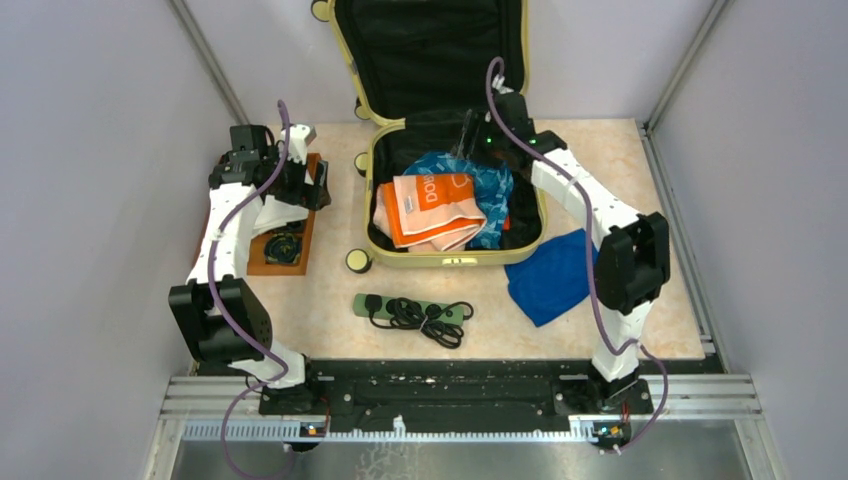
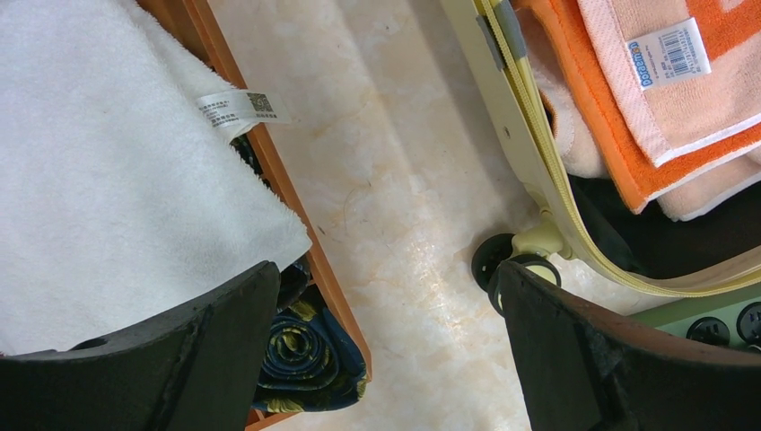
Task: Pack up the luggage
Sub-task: Place the toiletry item in the luggage, then pick up the toiletry item from the center of the board.
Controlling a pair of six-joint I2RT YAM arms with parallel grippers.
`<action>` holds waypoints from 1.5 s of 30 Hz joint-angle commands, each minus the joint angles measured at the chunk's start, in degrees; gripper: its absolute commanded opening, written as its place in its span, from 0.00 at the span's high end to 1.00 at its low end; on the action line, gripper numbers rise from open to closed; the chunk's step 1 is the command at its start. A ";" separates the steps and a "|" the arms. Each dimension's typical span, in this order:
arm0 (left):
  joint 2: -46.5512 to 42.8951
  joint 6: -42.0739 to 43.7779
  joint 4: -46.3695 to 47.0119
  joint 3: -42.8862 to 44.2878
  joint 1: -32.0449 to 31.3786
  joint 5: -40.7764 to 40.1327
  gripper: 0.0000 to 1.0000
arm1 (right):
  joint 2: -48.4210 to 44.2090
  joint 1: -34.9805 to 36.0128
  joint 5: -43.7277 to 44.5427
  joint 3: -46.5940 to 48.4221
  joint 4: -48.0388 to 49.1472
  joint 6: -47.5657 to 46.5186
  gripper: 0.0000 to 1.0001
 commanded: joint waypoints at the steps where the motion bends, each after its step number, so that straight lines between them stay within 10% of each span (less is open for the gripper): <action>1: -2.12 -1.07 1.91 0.16 0.10 0.03 0.02 | -1.79 0.34 -12.45 3.29 -2.12 -4.33 0.49; 6: -1.56 -1.22 1.66 0.52 0.14 0.20 0.02 | 2.05 2.26 -28.44 -5.40 13.52 3.28 0.77; 16: -2.36 -0.08 1.05 0.13 0.14 -1.01 0.02 | 14.12 0.98 -30.34 -9.42 21.03 9.21 0.83; 20: -2.21 -0.27 0.83 0.20 0.13 -0.38 0.02 | 12.10 1.04 -30.13 -7.40 19.81 9.31 0.62; 26: -3.06 0.17 -0.60 1.84 0.12 0.72 0.02 | -2.17 -0.22 -20.80 -5.65 9.97 4.05 0.02; 31: -3.32 1.25 -1.43 1.78 0.16 0.73 0.02 | -20.22 -3.82 -2.40 -16.86 -0.70 4.70 0.01; 45: -2.52 1.35 -1.89 2.37 0.15 2.33 0.02 | -50.45 -29.87 4.90 -54.35 -12.94 4.92 0.01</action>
